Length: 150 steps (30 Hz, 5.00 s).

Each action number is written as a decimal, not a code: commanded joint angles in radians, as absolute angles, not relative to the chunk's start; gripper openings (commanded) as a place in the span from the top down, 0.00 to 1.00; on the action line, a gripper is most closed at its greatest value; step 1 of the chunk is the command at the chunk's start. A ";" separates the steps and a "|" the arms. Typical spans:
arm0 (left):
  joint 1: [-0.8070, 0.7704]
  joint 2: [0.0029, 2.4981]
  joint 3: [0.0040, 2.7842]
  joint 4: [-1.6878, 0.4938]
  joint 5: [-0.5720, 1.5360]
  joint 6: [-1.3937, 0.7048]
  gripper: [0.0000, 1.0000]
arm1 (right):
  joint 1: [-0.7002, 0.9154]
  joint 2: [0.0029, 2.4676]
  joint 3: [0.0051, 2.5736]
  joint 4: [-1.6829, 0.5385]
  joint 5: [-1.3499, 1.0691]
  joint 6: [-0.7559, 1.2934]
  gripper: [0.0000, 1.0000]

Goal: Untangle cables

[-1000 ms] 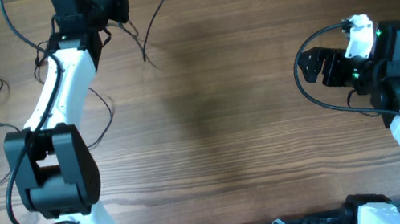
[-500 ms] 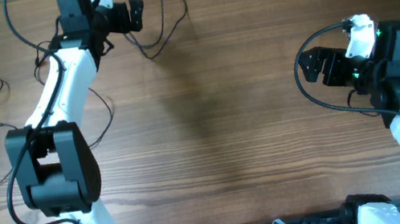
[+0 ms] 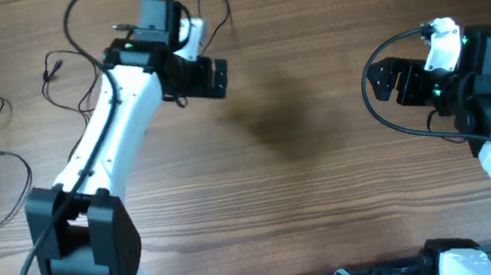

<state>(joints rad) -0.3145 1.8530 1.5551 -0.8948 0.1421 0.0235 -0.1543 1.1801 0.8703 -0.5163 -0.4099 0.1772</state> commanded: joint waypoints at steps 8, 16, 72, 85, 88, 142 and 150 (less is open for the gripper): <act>-0.430 1.833 1.556 -0.910 0.136 0.014 0.00 | -0.159 1.188 0.876 -0.514 -0.397 0.160 0.00; -0.430 1.833 1.556 -0.910 0.136 0.014 0.00 | -0.159 1.188 0.876 -0.514 -0.396 0.160 0.00; -0.157 0.455 0.071 0.031 0.220 -0.225 0.00 | -0.159 1.188 0.876 -0.513 -0.397 0.160 0.00; -0.009 0.106 0.006 -0.046 0.153 -0.217 0.00 | -0.159 1.188 0.876 -0.513 -0.397 0.160 0.00; 0.025 0.053 0.006 -0.071 0.101 -0.213 0.00 | -0.159 1.188 0.876 -0.513 -0.396 0.160 0.00; 0.051 0.004 0.006 -0.075 0.054 -0.218 0.00 | -0.147 0.717 0.146 0.560 -0.412 0.159 0.00; 0.051 0.004 0.006 -0.075 0.054 -0.218 0.00 | -0.147 0.498 0.005 0.543 -0.366 0.156 0.00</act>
<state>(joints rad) 0.0425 0.0135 0.0120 -0.0719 0.0502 -0.2161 -0.1513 0.5835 0.0536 0.5682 -0.3912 0.1619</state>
